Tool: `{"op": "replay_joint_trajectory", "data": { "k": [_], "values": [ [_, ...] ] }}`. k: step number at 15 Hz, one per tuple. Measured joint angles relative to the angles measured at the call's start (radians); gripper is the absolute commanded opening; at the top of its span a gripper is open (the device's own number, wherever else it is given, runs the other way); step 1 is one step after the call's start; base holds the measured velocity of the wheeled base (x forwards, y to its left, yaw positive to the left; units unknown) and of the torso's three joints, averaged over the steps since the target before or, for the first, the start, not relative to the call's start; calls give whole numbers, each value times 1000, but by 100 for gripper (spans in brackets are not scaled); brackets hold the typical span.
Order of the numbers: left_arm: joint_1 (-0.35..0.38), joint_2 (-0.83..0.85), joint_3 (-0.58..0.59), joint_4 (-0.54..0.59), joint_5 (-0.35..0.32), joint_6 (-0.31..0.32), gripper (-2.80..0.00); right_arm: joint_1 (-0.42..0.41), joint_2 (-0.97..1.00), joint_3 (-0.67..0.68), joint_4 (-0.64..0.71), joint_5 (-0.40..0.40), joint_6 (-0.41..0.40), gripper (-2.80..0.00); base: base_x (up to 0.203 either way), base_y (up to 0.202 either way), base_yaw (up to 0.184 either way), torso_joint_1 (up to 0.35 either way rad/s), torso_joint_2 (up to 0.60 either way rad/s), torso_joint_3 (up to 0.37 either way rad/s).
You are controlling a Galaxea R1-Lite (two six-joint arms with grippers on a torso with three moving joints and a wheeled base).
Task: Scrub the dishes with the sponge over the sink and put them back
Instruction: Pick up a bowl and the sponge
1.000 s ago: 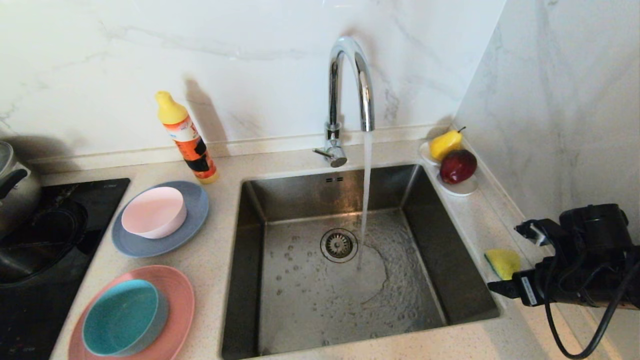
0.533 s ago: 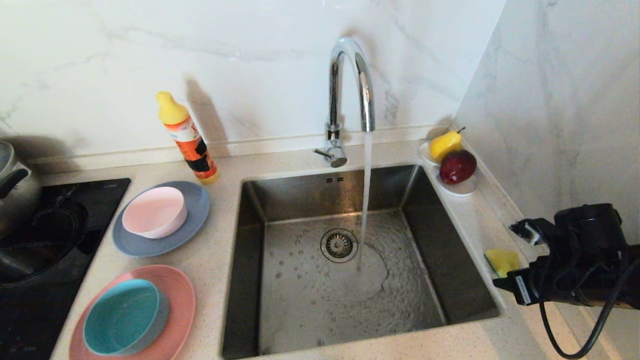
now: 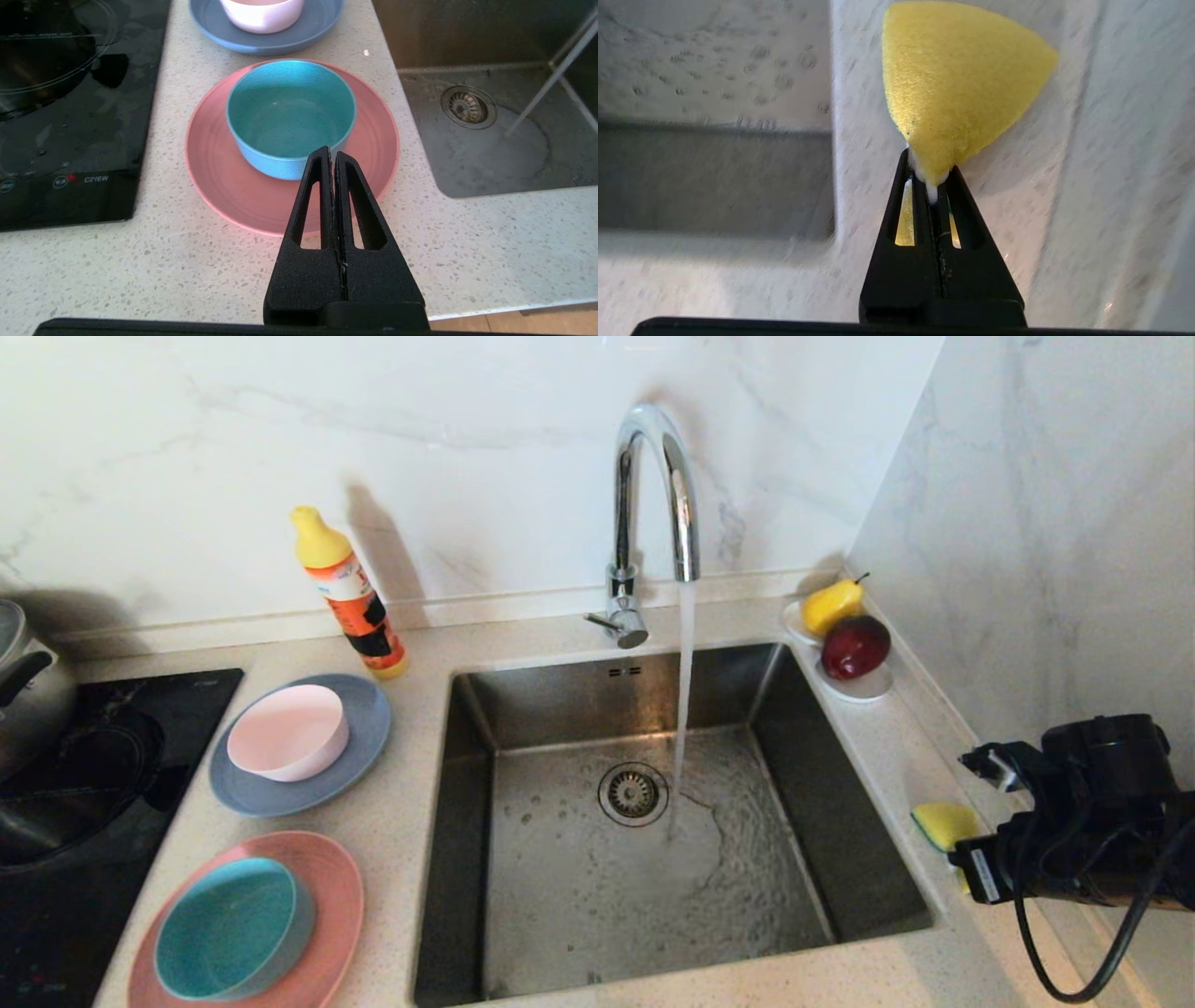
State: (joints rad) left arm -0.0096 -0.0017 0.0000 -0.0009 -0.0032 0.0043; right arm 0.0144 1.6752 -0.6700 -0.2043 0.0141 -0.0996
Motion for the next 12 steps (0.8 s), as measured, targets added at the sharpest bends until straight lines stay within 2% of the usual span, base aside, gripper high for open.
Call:
{"op": "replay_joint_trajectory", "data": {
  "k": [4, 6, 10, 12],
  "values": [
    [0, 0, 0, 0, 1, 0, -280, 28, -83, 3, 36, 10, 20, -280, 0, 0, 0, 0, 0, 0],
    [0, 0, 0, 0, 0, 0, -280, 72, -159, 2, 94, 13, 24, -280, 0, 0, 0, 0, 0, 0],
    [0, 0, 0, 0, 0, 0, -280, 270, -338, -13, 235, 10, 39, -280, 0, 0, 0, 0, 0, 0],
    [0, 0, 0, 0, 0, 0, -280, 372, -412, -50, 333, 5, 78, -280, 0, 0, 0, 0, 0, 0]
  ]
}}
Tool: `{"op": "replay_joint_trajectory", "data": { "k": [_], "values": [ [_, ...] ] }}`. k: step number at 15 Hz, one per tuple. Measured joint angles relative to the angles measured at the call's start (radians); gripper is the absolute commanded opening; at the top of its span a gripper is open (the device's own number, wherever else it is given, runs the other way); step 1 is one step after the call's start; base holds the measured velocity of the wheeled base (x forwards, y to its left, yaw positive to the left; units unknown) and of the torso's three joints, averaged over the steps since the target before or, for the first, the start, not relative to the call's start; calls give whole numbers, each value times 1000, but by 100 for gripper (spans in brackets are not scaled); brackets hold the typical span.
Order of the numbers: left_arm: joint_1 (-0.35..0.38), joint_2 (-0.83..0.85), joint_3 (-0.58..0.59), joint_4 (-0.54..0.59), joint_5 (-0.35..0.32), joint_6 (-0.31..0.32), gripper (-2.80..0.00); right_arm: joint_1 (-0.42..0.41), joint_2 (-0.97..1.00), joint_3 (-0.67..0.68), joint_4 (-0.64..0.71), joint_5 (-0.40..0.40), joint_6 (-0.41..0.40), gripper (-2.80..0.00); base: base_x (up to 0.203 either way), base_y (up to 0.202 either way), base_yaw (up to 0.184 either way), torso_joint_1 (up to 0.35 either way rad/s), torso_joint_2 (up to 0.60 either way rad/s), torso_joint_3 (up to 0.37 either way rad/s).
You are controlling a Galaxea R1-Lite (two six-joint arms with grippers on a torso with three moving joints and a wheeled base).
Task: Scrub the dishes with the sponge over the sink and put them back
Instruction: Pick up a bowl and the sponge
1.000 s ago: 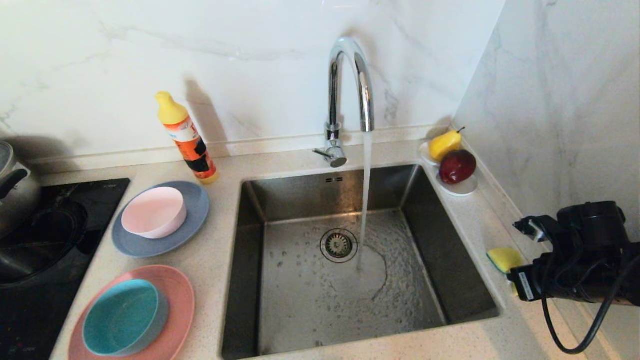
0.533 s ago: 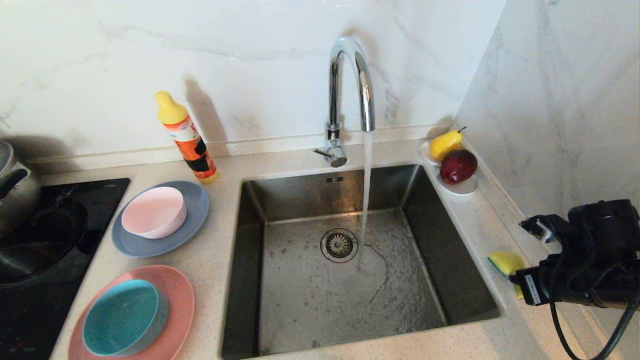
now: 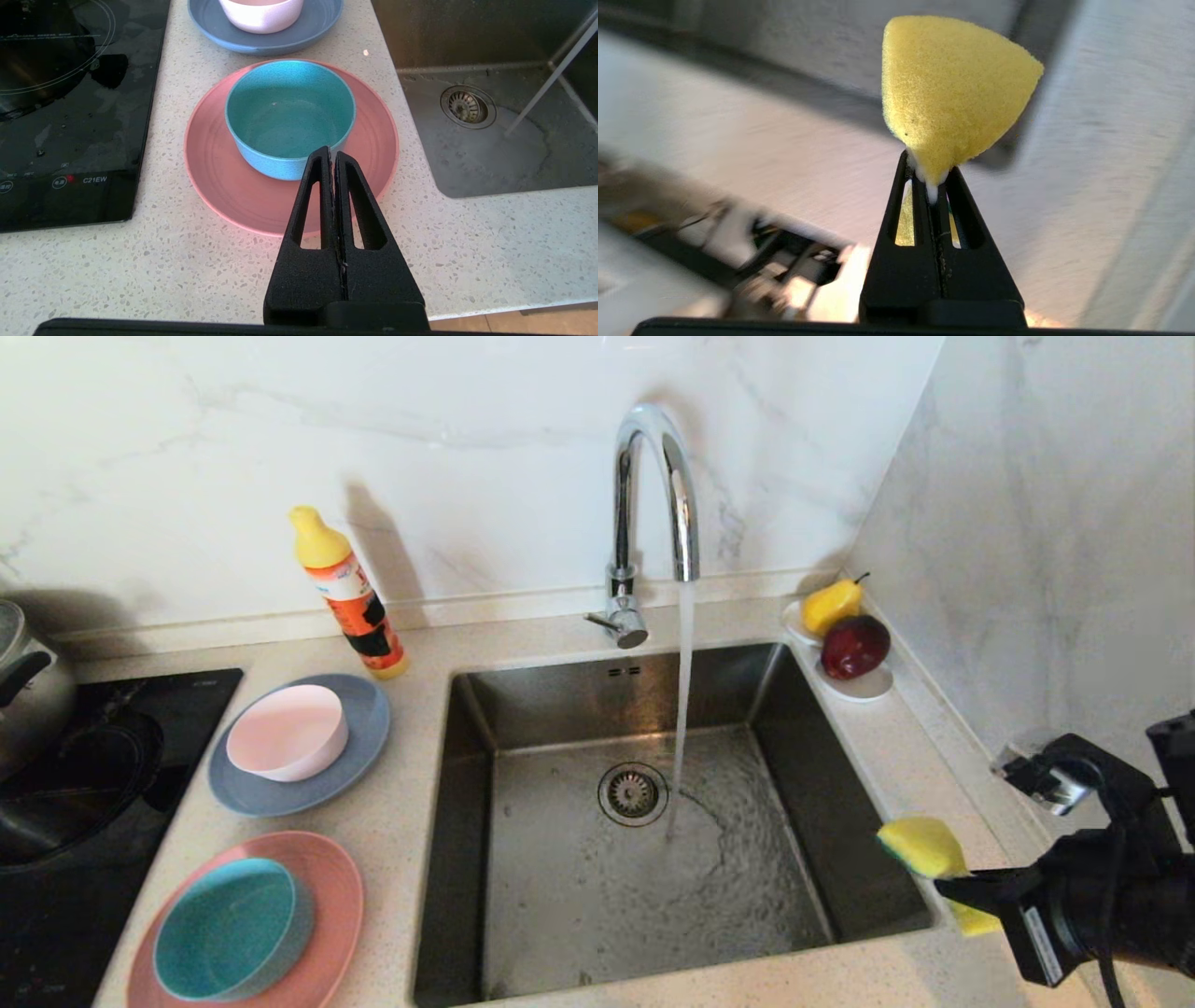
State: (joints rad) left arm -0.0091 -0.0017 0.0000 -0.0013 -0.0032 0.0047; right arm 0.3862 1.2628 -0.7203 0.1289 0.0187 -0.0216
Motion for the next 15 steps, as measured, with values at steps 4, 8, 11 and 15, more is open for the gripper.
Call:
{"op": "replay_joint_trajectory", "data": {
  "k": [4, 8, 11, 15],
  "values": [
    [0, 0, 0, -1, 0, 0, -280, 148, -86, -83, 157, 20, 107, -280, 0, 0, 0, 0, 0, 0],
    [0, 0, 0, 1, 2, 3, -280, 244, -58, -102, 156, 32, 212, -280, 0, 0, 0, 0, 0, 0],
    [0, 0, 0, -1, 1, 0, -280, 253, 11, -152, 161, 30, 220, -280, 0, 0, 0, 0, 0, 0],
    [0, 0, 0, -1, 4, -1, -280, 286, 67, -174, 157, 25, 300, -280, 0, 0, 0, 0, 0, 0]
  ]
}}
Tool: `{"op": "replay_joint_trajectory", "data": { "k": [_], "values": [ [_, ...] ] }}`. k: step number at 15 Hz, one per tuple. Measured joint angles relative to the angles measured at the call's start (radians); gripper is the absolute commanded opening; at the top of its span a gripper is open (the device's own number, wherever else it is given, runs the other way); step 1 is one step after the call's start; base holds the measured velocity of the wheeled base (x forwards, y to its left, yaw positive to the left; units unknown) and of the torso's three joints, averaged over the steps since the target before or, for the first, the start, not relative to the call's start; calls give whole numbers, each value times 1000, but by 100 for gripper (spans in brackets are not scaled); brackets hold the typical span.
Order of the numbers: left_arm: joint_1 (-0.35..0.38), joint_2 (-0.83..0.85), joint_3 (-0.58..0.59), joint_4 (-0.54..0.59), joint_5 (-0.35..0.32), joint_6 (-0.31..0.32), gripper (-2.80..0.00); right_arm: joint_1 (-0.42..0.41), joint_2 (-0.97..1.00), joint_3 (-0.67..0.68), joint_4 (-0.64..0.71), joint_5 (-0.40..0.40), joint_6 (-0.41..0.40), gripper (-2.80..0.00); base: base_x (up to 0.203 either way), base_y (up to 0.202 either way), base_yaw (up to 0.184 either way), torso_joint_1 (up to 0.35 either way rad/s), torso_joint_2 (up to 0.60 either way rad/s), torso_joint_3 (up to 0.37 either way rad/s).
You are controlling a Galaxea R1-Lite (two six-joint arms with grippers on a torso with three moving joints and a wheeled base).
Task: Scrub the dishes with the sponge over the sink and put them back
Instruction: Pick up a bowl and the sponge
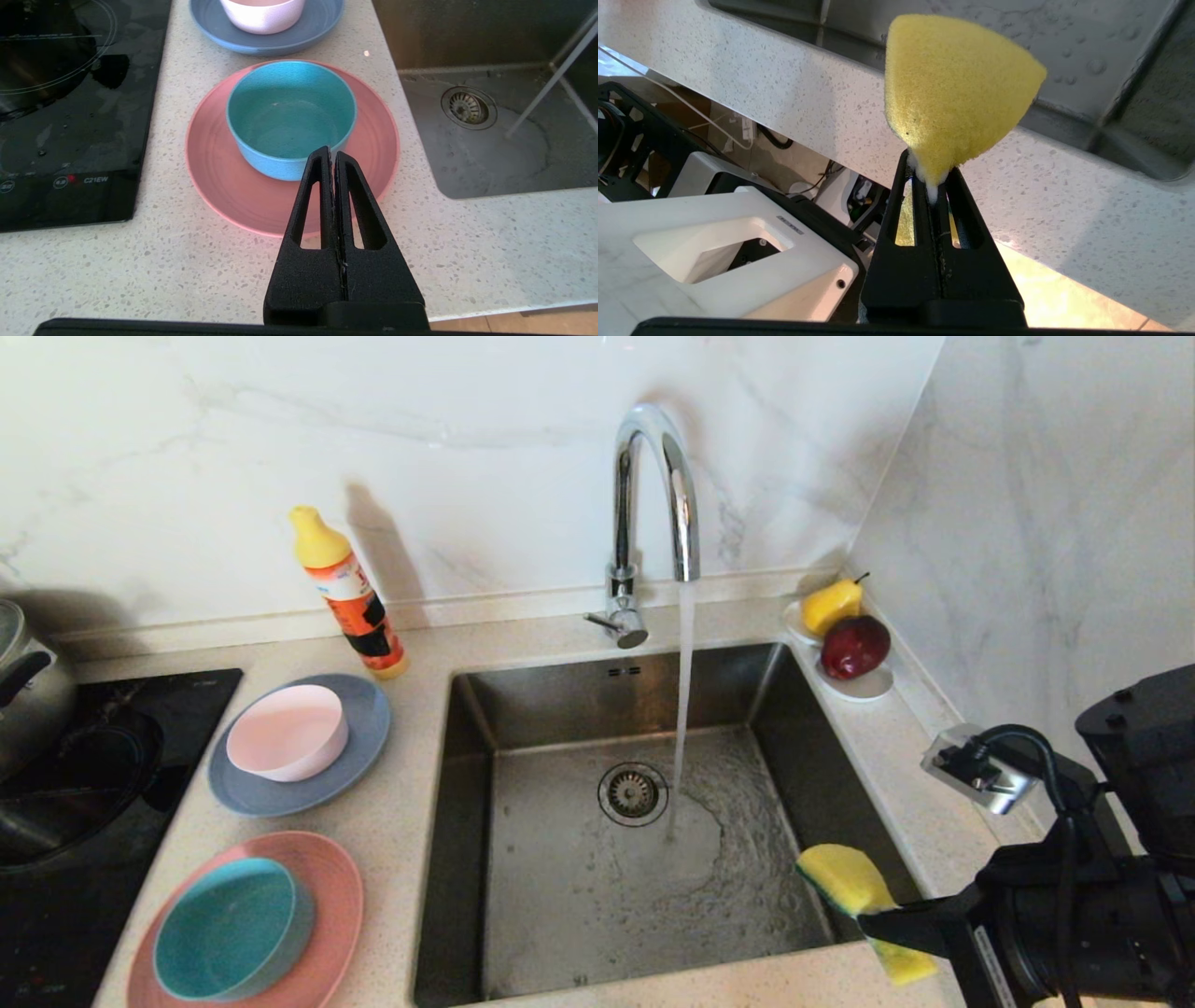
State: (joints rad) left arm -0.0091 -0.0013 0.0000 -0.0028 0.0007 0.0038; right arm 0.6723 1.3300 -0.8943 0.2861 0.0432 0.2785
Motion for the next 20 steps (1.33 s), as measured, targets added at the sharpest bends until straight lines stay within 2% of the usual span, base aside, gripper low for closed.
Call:
{"op": "replay_joint_trajectory", "data": {
  "k": [3, 4, 8, 10, 12, 15, 17, 20],
  "values": [
    [1, 0, -16, 14, 15, 7, -280, 6, -11, 1, 7, -2, -2, -280, 0, 0, 0, 0, 0, 0],
    [1, 5, -61, 23, 37, 10, -280, 6, -23, 13, 11, -2, -4, -280, 0, 0, 0, 0, 0, 0],
    [1, 94, -336, 175, 162, 13, -280, 10, -78, 48, 15, -1, -6, -280, 0, 0, 0, 0, 0, 0],
    [-3, 226, -469, 197, 253, 8, -280, 11, -104, 54, 16, -2, -8, -280, 0, 0, 0, 0, 0, 0],
    [-6, 389, -585, 202, 314, -3, -280, 12, -118, 58, 16, -2, -9, -280, 0, 0, 0, 0, 0, 0],
    [4, 677, -744, 232, 382, -64, -280, 8, -125, 63, 24, -4, -10, -280, 0, 0, 0, 0, 0, 0],
    [36, 880, -863, 292, 380, -123, -280, 7, -122, 63, 25, -5, -11, -280, 0, 0, 0, 0, 0, 0],
    [128, 1170, -1038, 413, 286, -212, -280, 7, -111, 57, 23, -4, -11, -280, 0, 0, 0, 0, 0, 0]
  ]
}}
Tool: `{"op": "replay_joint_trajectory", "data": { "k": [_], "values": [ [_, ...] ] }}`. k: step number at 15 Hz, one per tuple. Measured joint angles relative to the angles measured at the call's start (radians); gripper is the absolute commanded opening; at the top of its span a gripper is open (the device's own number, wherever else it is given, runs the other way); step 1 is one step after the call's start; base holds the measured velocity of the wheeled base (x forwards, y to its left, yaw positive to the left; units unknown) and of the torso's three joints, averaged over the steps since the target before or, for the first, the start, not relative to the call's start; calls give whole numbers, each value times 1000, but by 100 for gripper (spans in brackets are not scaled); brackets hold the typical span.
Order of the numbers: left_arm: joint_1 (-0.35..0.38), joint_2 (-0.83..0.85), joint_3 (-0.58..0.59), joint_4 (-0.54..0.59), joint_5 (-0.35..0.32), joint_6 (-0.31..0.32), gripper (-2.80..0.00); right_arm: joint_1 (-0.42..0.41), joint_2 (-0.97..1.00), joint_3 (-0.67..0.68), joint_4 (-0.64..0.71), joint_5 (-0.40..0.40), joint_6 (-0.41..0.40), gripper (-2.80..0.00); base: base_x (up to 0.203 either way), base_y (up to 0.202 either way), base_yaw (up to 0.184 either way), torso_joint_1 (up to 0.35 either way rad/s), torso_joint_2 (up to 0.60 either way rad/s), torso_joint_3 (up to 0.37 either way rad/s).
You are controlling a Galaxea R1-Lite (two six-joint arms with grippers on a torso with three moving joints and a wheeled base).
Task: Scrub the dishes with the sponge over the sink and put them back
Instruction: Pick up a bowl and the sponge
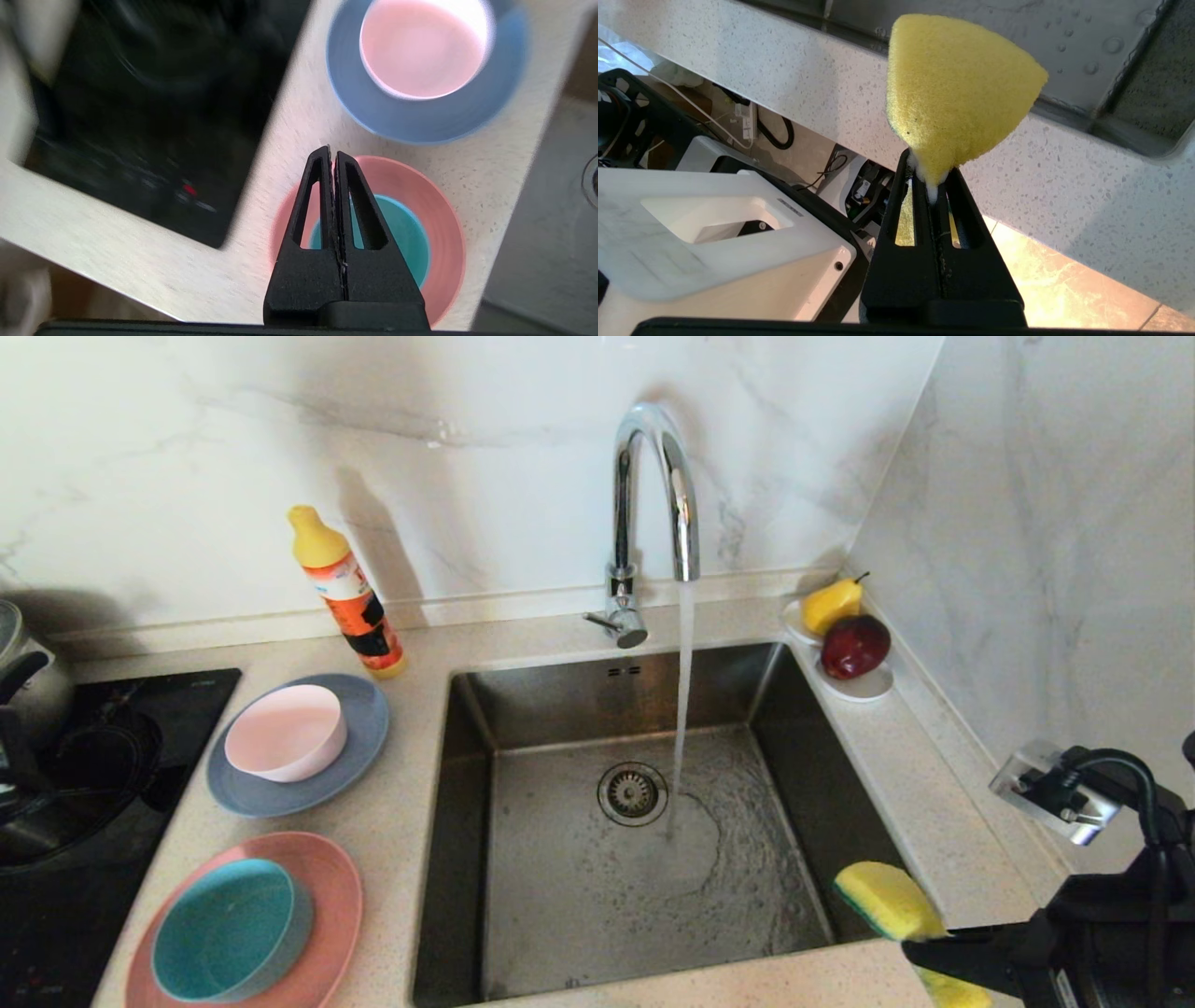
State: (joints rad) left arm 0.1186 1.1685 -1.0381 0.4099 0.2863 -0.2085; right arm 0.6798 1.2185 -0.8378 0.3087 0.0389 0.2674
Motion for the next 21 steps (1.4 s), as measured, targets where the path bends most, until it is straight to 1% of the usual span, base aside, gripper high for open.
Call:
{"op": "replay_joint_trajectory", "data": {
  "k": [2, 3, 5, 7, 8, 9, 12, 17, 18, 21],
  "values": [
    [94, 163, -90, 68, -107, -44, -280, 0, 5, -1, -2, 0, 0, -280, 0, 0, 0, 0, 0, 0],
    [141, 226, -118, 90, -163, -62, 0, 0, 7, 0, -7, 0, 0, -280, 0, 0, 0, 0, 0, 0],
    [215, 331, -147, 107, -263, -100, 0, 0, 11, 6, -7, 0, -1, -280, 0, 0, 0, 0, 0, 0],
    [250, 392, -154, 105, -336, -138, 0, -1, 15, 9, -7, 0, 0, -280, 0, 0, 0, 0, 0, 0],
    [256, 410, -155, 102, -364, -156, 0, -1, 18, 9, -9, 0, -1, -280, 0, 0, 0, 0, 0, 0],
    [260, 426, -154, 101, -379, -165, 0, -2, 22, 9, -9, 0, -1, -280, 0, 0, 0, 0, 0, 0],
    [263, 471, -151, 93, -386, -197, 0, -2, 30, 11, -9, 0, 1, -280, 0, 0, 0, 0, 0, 0],
    [262, 533, -130, 4, -422, -244, 0, -10, 41, 9, -9, 0, 1, -280, 0, 0, 0, 0, 0, 0],
    [261, 541, -129, -9, -423, -249, 0, -15, 44, 8, -10, 0, 0, -280, 0, 0, 0, 0, 0, 0],
    [259, 558, -130, -34, -459, -252, 0, -20, 54, 7, -10, 3, 1, -280, 0, 0, 0, 0, 0, 0]
  ]
}}
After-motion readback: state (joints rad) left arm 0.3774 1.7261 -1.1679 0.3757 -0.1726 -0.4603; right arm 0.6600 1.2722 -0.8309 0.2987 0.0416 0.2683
